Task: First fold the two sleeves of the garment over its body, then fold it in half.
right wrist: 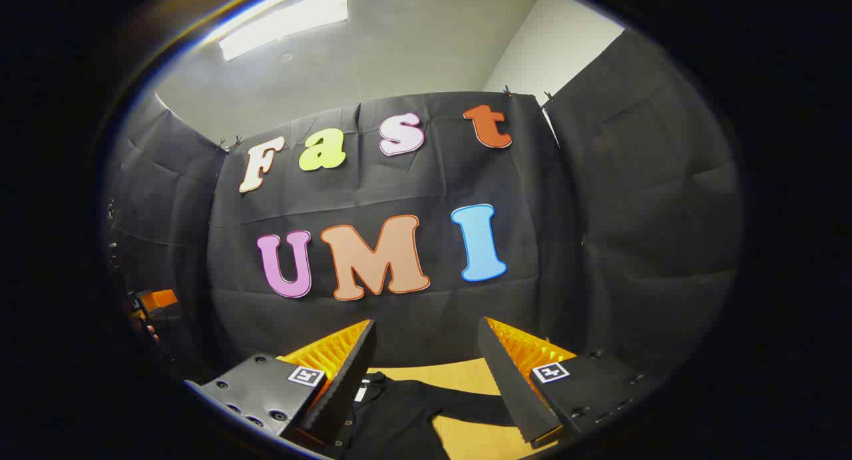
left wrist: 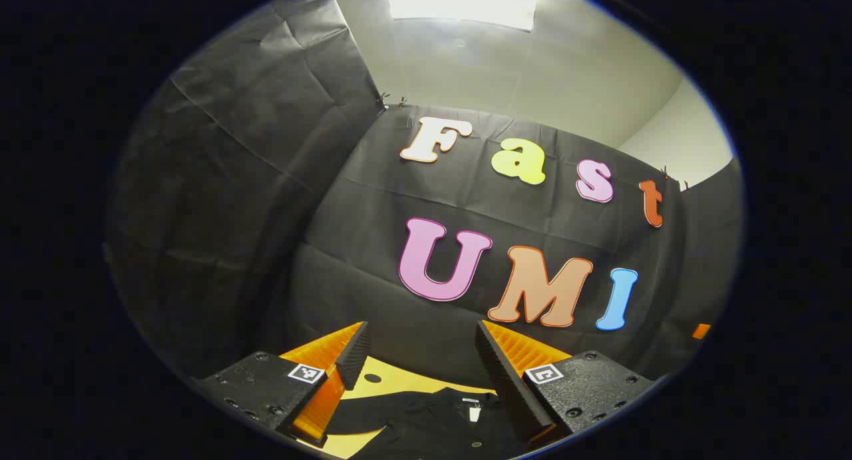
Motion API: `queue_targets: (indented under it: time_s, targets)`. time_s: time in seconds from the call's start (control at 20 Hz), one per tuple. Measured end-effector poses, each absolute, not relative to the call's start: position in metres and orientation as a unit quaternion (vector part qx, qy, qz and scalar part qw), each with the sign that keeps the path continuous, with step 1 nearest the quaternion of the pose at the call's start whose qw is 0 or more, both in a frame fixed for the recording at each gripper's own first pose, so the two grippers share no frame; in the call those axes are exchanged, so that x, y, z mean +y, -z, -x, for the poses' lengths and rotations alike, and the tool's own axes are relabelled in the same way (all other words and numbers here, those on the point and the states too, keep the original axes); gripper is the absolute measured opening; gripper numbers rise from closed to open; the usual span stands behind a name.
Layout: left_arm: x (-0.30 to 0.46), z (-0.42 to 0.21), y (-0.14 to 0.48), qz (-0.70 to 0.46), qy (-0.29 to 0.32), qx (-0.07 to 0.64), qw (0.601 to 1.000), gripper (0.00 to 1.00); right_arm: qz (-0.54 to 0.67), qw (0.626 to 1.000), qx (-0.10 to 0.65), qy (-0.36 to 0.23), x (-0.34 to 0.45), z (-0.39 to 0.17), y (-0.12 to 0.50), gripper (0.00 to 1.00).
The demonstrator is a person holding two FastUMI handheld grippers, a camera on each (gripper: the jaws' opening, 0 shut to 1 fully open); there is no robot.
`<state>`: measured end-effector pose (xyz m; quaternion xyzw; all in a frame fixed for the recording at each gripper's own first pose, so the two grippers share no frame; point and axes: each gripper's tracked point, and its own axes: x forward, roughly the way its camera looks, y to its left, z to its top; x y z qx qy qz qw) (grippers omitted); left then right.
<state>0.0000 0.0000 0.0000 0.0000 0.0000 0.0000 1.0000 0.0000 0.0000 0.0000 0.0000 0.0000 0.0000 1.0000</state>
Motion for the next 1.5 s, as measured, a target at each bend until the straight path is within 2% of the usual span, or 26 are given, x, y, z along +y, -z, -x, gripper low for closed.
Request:
queue_targets:
  time_s: [0.45, 0.65, 0.9, 0.95, 1.15, 1.2, 1.5]
  targets:
    - [-0.011, 0.01, 0.007, -0.02, 0.013, 0.014, 1.0, 0.92, -0.011, 1.0, -0.011, -0.021, 0.01, -0.009, -0.002, 0.97]
    - [-0.008, 0.011, 0.02, -0.033, 0.009, 0.039, 0.999, 0.92, -0.006, 0.999, 0.016, -0.027, 0.013, -0.011, 0.013, 0.97]
    - [-0.003, 0.01, 0.027, -0.039, 0.001, 0.054, 0.998, 0.92, -0.021, 0.999, 0.021, -0.022, 0.009, -0.014, 0.013, 0.94]
    - [-0.003, 0.01, 0.026, -0.043, 0.001, 0.055, 0.998, 0.92, -0.027, 0.999, 0.019, -0.021, 0.006, -0.014, 0.012, 0.97]
    - [0.0, 0.011, 0.026, -0.043, 0.001, 0.055, 0.998, 0.92, -0.04, 0.999, 0.027, -0.01, 0.0, -0.018, 0.015, 0.94]
    - [0.002, 0.011, 0.027, -0.041, -0.001, 0.056, 0.998, 0.92, -0.039, 0.999, 0.029, -0.008, -0.001, -0.018, 0.016, 0.97]
    - [0.011, 0.011, 0.028, -0.049, -0.012, 0.055, 0.997, 0.92, -0.021, 0.999, 0.039, -0.005, -0.002, -0.016, 0.026, 0.97]
